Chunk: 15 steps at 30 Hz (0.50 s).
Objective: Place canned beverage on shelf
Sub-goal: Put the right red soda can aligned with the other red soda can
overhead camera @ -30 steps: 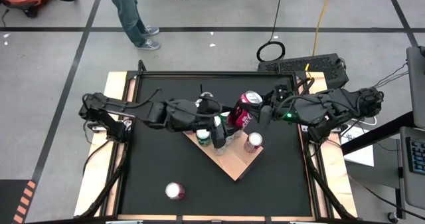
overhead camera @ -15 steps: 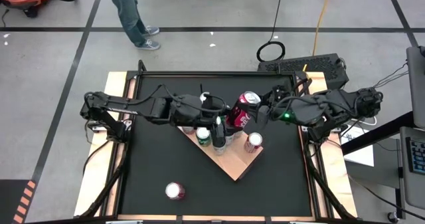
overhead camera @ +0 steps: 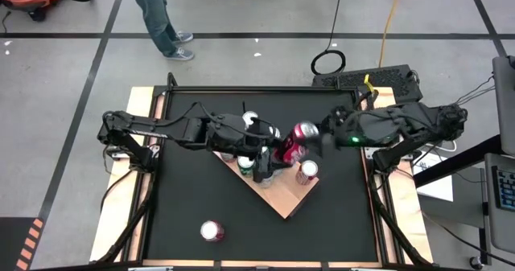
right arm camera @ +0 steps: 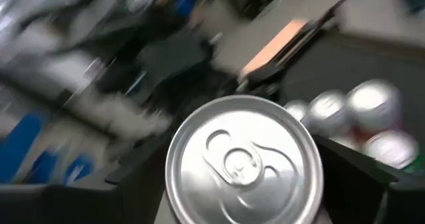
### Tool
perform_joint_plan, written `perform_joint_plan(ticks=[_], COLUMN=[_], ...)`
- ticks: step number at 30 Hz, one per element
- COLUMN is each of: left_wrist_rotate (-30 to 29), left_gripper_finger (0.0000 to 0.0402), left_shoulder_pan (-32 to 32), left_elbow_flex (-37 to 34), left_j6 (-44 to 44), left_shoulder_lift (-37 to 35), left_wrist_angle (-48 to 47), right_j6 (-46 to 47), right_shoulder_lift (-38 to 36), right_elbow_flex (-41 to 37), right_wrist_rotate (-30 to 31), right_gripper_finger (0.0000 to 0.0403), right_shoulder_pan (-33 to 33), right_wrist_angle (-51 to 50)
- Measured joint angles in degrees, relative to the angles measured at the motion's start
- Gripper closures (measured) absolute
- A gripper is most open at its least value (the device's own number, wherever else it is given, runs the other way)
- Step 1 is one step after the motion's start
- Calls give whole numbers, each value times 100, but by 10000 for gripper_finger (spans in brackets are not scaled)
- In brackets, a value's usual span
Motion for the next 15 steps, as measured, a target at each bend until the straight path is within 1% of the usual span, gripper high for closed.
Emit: perform_joint_plan(ticks=[2, 4, 6, 8, 11, 15], left_wrist_rotate=[433, 691, 862, 901, 901, 1130], left_gripper_finger=[114, 114, 114, 114, 115, 115], left_shoulder_pan=[-3, -14, -8, -1, 11, 26], left_elbow_flex=[0, -4, -6, -4, -50, -148], left_j6=[-13, -12, 16, 60, 70, -23], left_shoulder_lift=[0, 7, 11, 11, 11, 24], left_wrist_angle=[3, -41, -39, -44, -89, -254], right_j6=[-153, -322, -541, -707, -882, -1275], right_shoulder_lift=[-117, -238, -317, -366, -377, -263], right_elbow_flex=[2, 4, 12, 13, 99, 403], right_wrist_rotate=[-564, -1011, -1389, -1719, -2015, -2084], right_gripper_finger=[76, 64, 56, 51, 49, 48], right_shoulder_pan=[6, 14, 11, 9, 6, 12], right_wrist_angle=[-115, -245, -319, -474, -764, -1293])
